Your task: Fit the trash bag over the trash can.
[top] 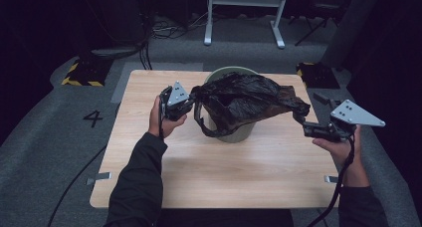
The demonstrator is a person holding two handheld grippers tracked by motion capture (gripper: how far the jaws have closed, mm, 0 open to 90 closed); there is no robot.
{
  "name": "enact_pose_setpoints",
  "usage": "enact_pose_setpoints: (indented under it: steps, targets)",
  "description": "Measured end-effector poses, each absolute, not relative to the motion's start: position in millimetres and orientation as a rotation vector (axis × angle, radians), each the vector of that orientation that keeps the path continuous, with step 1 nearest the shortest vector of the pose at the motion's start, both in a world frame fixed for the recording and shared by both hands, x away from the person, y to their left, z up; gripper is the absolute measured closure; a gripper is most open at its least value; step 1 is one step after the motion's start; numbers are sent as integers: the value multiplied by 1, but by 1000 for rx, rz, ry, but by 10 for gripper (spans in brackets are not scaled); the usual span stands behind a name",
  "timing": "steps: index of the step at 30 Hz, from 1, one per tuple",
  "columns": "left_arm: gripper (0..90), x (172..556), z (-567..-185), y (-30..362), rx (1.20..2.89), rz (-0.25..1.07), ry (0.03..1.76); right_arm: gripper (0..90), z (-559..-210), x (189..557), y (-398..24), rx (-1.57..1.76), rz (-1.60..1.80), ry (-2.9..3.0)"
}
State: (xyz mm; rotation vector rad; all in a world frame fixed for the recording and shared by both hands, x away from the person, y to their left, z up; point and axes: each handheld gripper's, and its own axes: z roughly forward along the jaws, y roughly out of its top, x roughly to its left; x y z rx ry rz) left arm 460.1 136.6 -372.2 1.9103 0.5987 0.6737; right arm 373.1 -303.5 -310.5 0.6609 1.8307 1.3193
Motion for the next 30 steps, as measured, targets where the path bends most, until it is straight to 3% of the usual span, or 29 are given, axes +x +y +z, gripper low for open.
enact_pose_setpoints:
  steps: [3,5,7,8,9,10,12,14,16,17,21,30]
  targets:
    - [870,465,-371,135,1925,674,596,181,-305,389,-301,665,1379,1822]
    - [870,469,-372,133,1924,673,599,301,-307,399,-300,679,1407,1827]
    - [870,474,-374,132,1929,656,605,303,-309,409,-299,698,1423,1847]
    - [870,476,-374,132,1928,655,606,352,-312,416,-298,721,1439,1859]
    - [870,477,-375,131,1930,657,609,483,-316,428,-296,737,1465,1897]
    - [870,480,-374,130,1935,659,613,501,-318,434,-293,751,1448,1901]
    - [871,483,-374,130,1933,658,612,645,-321,444,-288,750,1451,1914]
    - [871,487,-373,128,1935,657,624,689,-323,450,-286,758,1425,1923]
    - [875,494,-375,125,1937,649,639,828,-333,467,-282,812,1432,1951]
    - [875,494,-375,125,1937,649,639,857,-337,472,-281,832,1414,1949]
    - [875,506,-384,120,1964,626,666,900,-349,483,-279,899,1399,1960]
    - [878,530,-402,103,1979,524,706,900,-390,517,-271,1030,1387,2029]
